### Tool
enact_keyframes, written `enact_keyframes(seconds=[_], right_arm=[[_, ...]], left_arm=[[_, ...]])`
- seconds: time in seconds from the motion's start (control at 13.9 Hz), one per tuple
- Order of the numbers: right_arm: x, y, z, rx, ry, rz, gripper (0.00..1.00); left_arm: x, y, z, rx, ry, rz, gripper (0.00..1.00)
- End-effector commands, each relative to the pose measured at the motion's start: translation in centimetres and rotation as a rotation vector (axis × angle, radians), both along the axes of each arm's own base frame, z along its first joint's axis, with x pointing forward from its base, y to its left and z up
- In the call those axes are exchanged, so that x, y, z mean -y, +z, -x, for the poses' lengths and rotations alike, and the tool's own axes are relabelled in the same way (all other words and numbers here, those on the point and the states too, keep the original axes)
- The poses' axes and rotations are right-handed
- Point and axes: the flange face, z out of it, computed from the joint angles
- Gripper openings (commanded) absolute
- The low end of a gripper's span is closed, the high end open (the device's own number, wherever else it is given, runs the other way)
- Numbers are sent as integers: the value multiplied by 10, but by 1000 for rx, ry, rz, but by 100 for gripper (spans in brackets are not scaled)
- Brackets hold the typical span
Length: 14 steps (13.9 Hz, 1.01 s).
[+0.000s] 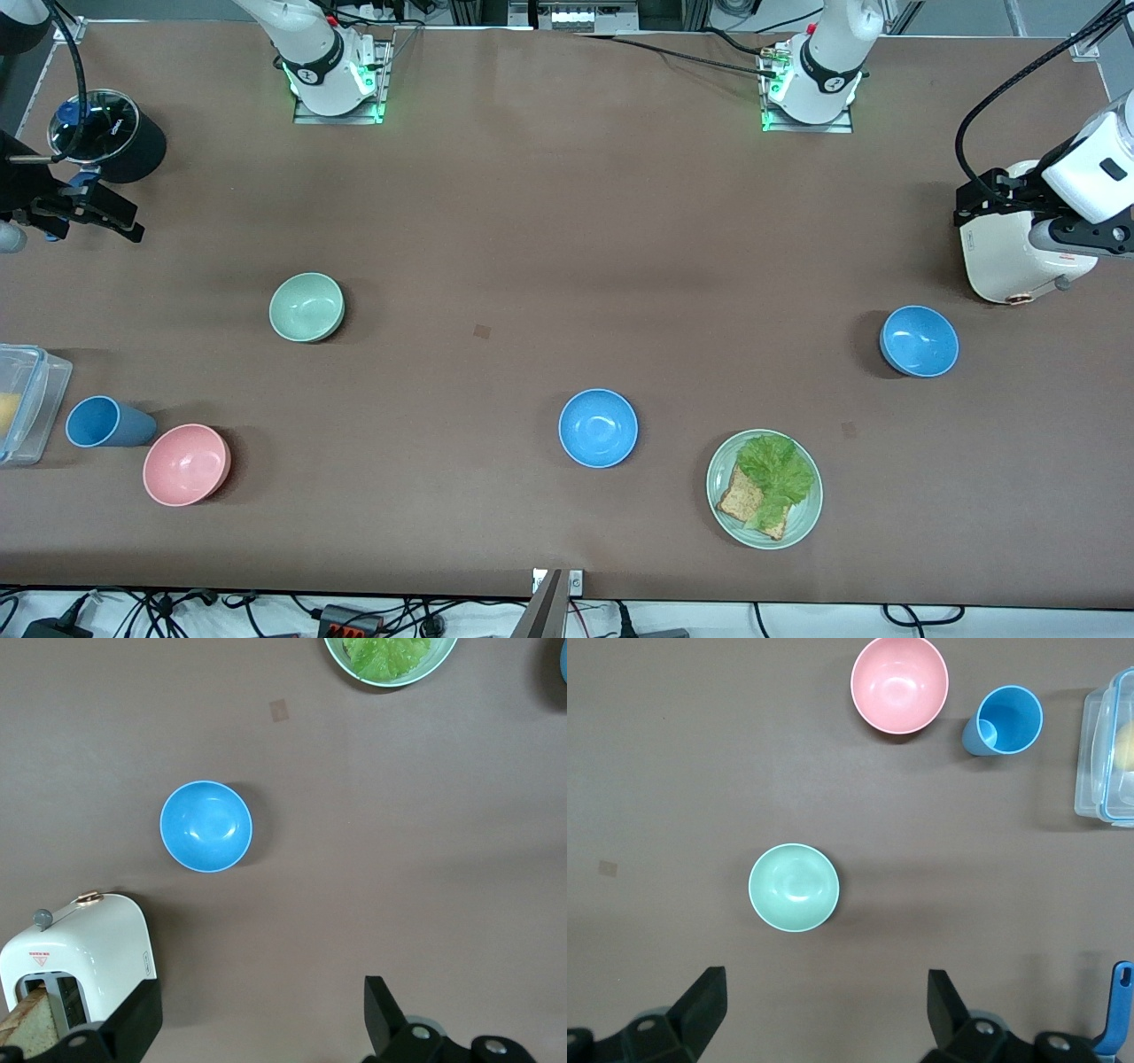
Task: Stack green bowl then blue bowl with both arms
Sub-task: 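Reach the right gripper toward the pale green bowl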
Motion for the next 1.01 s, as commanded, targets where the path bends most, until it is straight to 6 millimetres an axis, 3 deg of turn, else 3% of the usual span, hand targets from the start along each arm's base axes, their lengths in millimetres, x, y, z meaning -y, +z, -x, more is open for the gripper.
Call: enact_keyframes(seconds=[0.0,0.43,0.65,0.93], right_arm=[[-1,1,6,4,31,4,100],[1,-5,4,-9,33,4,100],[-1,-47,-13,-86,60,8,100],[-12,-135,-39,-223,65,-3,100]], left_arm=[[-4,1,5,1,-16,20,100],[-6,0,4,-10,-16,13,100],[-6,1,4,-3,67,3,100],[-9,0,4,-4,116,-2,100]])
